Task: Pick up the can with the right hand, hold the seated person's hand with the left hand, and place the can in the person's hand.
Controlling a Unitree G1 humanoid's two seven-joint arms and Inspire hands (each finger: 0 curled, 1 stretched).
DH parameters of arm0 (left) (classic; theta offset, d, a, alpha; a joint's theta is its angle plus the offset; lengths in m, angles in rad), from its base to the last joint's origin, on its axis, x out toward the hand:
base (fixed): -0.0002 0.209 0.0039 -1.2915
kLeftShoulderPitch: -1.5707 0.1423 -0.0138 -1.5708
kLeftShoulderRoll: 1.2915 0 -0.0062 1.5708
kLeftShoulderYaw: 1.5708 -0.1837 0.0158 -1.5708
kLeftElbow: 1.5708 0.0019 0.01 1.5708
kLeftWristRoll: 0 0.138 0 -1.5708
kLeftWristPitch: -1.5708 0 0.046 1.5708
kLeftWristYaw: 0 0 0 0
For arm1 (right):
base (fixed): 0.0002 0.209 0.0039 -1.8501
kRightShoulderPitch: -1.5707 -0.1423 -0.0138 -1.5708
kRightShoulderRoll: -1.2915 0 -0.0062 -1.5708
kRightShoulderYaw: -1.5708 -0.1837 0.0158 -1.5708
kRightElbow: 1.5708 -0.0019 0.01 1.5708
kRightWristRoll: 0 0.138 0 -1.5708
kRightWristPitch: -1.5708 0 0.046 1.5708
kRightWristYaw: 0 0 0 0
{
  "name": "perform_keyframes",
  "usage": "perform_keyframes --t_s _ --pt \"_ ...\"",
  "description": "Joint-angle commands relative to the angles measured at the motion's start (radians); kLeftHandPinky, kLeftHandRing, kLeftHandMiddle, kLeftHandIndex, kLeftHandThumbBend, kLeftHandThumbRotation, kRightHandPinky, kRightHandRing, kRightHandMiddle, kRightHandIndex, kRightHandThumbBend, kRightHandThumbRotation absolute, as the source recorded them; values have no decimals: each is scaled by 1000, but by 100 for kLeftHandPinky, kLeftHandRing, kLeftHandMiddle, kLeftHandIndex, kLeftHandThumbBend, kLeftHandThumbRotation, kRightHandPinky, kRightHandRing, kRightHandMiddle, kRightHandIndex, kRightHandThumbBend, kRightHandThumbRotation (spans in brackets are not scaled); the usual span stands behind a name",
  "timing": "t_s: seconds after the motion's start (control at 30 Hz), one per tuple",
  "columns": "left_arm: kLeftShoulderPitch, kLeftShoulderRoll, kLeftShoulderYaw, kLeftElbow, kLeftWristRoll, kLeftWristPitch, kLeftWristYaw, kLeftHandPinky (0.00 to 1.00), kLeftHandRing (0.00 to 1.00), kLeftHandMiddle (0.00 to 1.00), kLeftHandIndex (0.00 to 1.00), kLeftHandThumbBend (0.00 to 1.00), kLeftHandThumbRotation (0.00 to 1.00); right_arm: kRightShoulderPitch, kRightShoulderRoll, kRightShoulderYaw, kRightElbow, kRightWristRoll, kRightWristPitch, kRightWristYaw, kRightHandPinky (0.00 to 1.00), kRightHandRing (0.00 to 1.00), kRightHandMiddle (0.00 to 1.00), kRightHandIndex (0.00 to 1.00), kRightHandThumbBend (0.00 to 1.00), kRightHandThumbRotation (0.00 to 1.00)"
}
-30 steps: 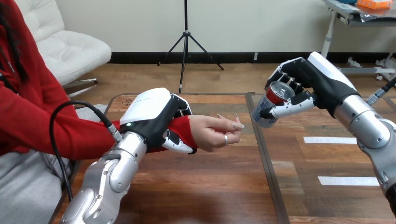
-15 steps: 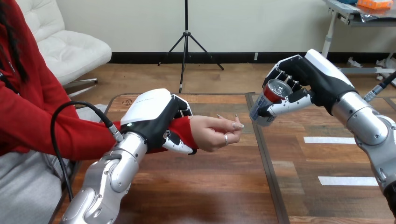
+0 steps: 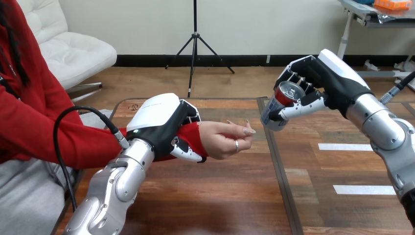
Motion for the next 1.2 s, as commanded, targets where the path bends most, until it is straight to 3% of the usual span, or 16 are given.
perform_keyframes --t_s 0.0,0.67,1.17 --pt "-93 -53 -25 -20 -24 -16 3 27 32 37 36 69 0 -84 20 -10 -54 5 -1 -7 33 36 43 47 71 0" --pt "-86 -52 -24 -26 -28 -18 -3 26 31 37 35 70 0 -86 35 -13 -61 7 -2 -4 33 37 43 47 71 0" --pt "-82 -52 -23 -33 -28 -16 -5 25 30 36 35 70 0 -92 48 -12 -45 7 -35 -13 34 37 43 47 71 0"
